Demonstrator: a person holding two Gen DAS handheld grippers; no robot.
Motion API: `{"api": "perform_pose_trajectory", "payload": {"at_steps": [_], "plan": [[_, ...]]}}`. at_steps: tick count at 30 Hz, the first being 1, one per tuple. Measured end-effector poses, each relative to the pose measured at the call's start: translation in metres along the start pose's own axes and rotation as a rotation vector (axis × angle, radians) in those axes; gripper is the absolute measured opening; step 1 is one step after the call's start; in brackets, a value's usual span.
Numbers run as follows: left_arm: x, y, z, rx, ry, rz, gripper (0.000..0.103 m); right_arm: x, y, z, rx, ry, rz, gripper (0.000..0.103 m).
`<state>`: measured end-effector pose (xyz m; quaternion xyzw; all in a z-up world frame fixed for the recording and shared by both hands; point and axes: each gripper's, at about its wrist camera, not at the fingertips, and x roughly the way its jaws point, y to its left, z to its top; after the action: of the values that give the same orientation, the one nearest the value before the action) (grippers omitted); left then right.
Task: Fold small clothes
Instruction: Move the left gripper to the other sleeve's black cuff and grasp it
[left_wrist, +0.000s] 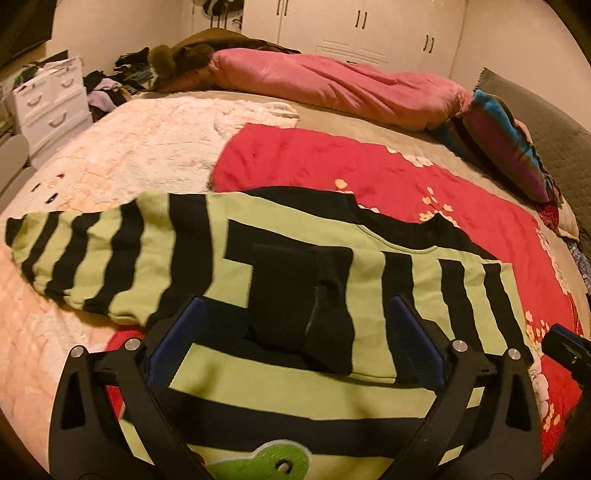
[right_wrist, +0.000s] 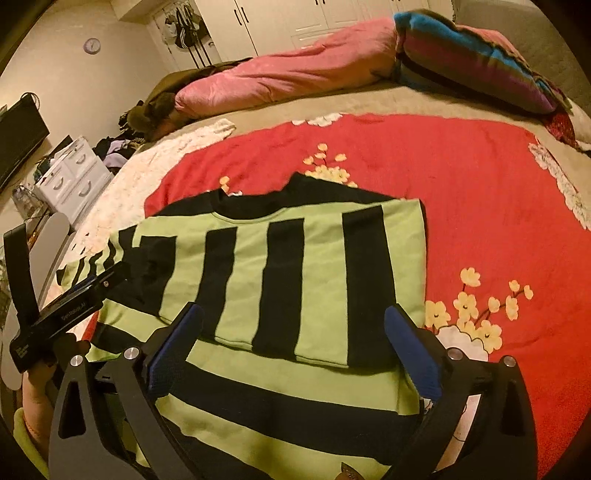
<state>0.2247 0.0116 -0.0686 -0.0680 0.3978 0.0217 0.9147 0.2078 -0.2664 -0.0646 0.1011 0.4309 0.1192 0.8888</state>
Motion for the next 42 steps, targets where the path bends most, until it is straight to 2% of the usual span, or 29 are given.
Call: {"api": "perform_pose_trajectory", "payload": {"at_steps": [13, 24, 42], "plan": [[-0.041, 0.048, -0.002, -0.097, -0.043, 0.064, 0.094, -0.015, 0.028, 0.006, -0.038, -0.034, 0.019, 0.099], [-0.057, 0.081, -0.007, -0.166, -0.056, 0.086, 0.094, -0.020, 0.061, 0.010, -0.085, -0.045, 0.039, 0.099], [-0.064, 0.172, -0.024, -0.367, -0.055, 0.159, 0.093, -0.002, 0.159, 0.005, -0.250, -0.013, 0.147, 0.099]]}}
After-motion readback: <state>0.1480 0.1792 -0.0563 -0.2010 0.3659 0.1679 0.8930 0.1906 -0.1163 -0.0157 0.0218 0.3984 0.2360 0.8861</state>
